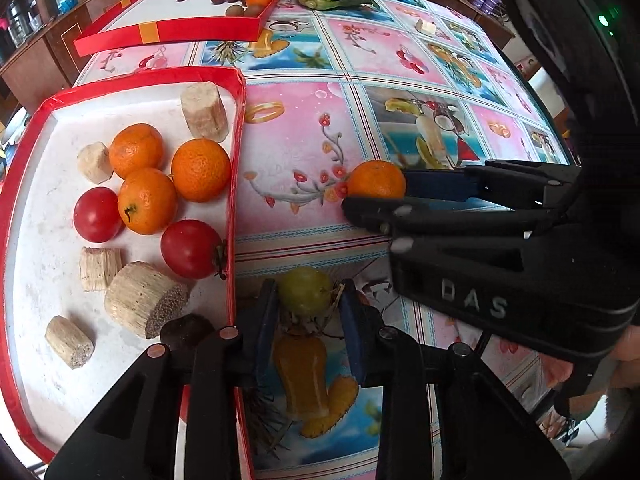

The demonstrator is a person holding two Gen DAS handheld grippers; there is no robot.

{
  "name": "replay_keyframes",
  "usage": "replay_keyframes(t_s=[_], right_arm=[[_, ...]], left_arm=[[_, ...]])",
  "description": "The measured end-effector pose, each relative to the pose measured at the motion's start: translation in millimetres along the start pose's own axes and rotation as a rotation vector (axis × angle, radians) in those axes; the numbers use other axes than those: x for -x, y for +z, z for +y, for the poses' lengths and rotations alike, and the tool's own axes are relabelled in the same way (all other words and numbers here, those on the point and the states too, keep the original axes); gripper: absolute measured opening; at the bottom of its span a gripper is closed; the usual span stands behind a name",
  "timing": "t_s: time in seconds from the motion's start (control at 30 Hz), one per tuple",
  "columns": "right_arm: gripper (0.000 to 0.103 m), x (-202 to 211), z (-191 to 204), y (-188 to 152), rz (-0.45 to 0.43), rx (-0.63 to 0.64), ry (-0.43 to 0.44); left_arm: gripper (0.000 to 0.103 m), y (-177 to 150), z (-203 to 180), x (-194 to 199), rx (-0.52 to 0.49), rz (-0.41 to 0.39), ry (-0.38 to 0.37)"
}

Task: Organize fruits
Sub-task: 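Grasp the green fruit with the left tool while the right tool grasps an orange, then carry green fruit and orange into the white tray and open both tools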

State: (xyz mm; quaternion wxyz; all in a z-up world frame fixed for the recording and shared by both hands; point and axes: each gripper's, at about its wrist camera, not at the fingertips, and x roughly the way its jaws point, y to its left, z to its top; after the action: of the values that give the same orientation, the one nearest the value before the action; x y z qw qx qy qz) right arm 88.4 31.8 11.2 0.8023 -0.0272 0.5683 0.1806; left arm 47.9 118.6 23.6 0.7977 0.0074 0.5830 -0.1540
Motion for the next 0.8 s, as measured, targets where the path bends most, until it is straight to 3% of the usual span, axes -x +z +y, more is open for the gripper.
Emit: replay_keyframes(t_s=[0.03, 0.3, 0.53, 0.8], right_arm=[[0.035, 1, 1, -1, -0.006, -0.003, 0.008], [0.035, 31, -21, -22, -0.051, -0.112, 0.055], [0.035, 51, -37, -58, -0.060, -0.195, 0.081], [0.035, 48, -11, -71, -0.028, -0.112, 0.086]], left_arm=[[0.027, 0, 0, 1, 0.000, 0.000, -0.003], [0.027, -14, 5, 21, 0.040, -0.017, -0.091], [0.027, -35, 10, 47, 0.061, -0.038, -0.120], [0.028, -47, 40, 67, 0.162, -0.086, -0.101]])
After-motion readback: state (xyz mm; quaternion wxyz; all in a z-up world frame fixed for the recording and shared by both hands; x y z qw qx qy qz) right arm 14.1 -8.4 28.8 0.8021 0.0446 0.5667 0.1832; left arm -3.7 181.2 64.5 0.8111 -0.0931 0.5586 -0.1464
